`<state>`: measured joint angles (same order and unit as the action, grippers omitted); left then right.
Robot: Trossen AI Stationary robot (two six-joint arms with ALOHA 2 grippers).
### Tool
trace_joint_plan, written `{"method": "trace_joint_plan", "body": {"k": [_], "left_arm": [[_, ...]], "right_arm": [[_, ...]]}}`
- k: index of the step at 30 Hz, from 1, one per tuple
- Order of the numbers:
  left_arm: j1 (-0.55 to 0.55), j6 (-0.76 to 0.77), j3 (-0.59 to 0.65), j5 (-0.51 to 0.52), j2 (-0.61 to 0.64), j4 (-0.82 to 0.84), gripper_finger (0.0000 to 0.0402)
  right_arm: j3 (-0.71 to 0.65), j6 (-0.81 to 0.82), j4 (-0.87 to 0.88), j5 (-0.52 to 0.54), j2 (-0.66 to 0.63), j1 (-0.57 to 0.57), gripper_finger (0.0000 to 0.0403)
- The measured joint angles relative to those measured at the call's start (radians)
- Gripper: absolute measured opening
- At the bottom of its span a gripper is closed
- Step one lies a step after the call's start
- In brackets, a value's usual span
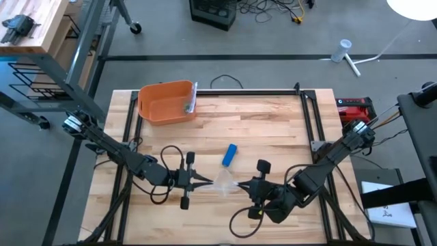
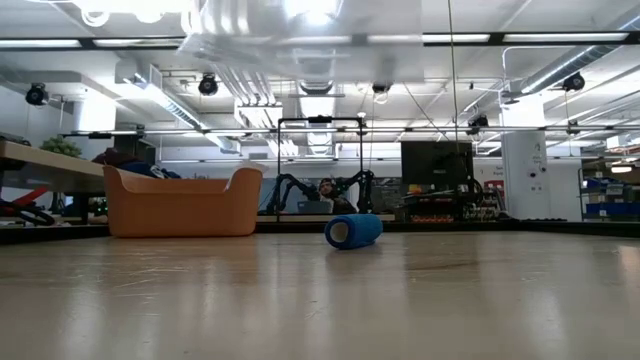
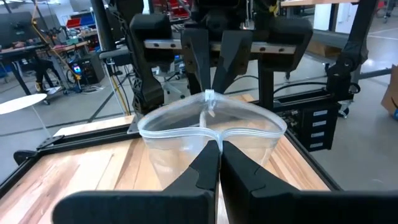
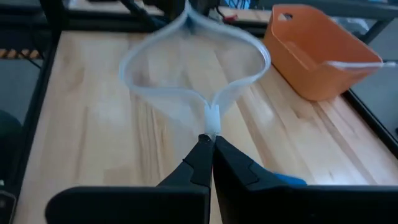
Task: Roll bandage
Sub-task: Open the transparent zip bag
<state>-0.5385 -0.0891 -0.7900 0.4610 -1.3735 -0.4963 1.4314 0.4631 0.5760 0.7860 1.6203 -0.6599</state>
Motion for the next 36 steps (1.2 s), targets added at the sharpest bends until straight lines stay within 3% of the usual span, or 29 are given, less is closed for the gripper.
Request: {"method": "trace_joint_plan", "body": {"k": [5,12,17,28,34,36], "left_arm": [[-0.002,-0.017,0.000,0.000,0.007,0.008,0.0000],[-0.035,-0.053,0.000,0.003,0.056,0.069,0.0010],[-0.055,-0.061,0.000,0.033,0.078,0.093,0.0045],[-0.058,-0.068,0.000,0.080,0.058,0.103,0.0148],[-0.058,-0.077,0.000,0.082,0.031,0.125,0.0175],[-0.057,-0.065,0.000,0.132,0.029,0.164,0.0176]], "right_arm": [[0.001,-0.020,0.004,-0.006,0.003,0.002,0.0002],[0.001,0.116,0.177,-0.010,-0.014,-0.014,0.0002],[0.001,0.239,0.293,-0.009,-0.016,-0.009,0.0002],[0.001,0.249,0.279,-0.008,-0.015,-0.008,0.0002],[0.001,0.303,0.279,0.000,-0.015,0.009,0.0002],[0.001,0.303,0.282,0.000,-0.016,0.010,0.0002]]}}
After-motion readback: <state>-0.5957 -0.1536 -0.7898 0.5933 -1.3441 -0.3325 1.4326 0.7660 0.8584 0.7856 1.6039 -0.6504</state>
